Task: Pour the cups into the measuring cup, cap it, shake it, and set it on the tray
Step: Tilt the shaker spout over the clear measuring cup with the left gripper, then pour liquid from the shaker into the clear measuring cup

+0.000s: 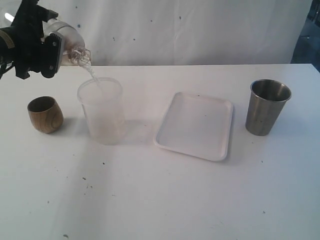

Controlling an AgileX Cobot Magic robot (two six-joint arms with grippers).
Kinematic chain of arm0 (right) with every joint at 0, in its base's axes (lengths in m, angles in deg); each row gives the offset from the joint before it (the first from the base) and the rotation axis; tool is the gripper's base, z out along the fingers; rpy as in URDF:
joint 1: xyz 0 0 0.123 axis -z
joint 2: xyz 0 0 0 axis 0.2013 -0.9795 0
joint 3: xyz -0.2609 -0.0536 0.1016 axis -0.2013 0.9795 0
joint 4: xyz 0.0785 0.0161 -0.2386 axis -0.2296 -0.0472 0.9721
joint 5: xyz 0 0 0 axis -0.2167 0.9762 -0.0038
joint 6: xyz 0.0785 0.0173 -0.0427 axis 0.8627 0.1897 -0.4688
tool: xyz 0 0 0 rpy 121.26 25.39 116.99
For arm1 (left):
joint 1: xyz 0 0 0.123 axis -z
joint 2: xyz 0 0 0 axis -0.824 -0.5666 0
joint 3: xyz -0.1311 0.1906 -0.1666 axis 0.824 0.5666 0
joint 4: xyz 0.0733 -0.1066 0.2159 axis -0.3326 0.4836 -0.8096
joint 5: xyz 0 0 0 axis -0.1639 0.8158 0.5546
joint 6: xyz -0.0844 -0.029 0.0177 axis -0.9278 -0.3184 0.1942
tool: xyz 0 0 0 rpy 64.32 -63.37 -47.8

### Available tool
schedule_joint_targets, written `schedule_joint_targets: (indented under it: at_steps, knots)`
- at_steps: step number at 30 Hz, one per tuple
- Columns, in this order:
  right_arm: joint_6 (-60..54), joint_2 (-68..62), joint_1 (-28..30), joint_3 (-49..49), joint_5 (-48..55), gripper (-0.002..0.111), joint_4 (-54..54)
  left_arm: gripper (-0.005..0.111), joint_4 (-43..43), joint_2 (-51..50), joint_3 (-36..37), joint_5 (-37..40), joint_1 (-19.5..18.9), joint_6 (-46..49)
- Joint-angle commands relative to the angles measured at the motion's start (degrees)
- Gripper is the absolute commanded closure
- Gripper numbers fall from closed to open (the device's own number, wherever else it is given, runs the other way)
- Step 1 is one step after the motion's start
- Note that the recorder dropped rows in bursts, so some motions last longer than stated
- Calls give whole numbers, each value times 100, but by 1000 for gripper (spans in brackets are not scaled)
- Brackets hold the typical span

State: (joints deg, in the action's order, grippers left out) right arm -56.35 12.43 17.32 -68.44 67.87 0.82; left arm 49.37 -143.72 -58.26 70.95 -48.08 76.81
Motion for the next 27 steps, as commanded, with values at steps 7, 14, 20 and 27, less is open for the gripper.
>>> schedule_joint_targets:
  at_steps: [7,14,20,27]
  knots:
    - [-7,4,-3,10,-21,108,21,107,434,87,-98,-507,2,96]
    - [-7,4,-3,10,-21,108,21,107,492,87,-131,-657,2,183]
    - [-7,4,-3,10,-21,108,21,107,741,75,-609,-306,-7,183]
    - [-7,4,-3,10,-21,108,21,107,741,75,-704,-192,-7,476]
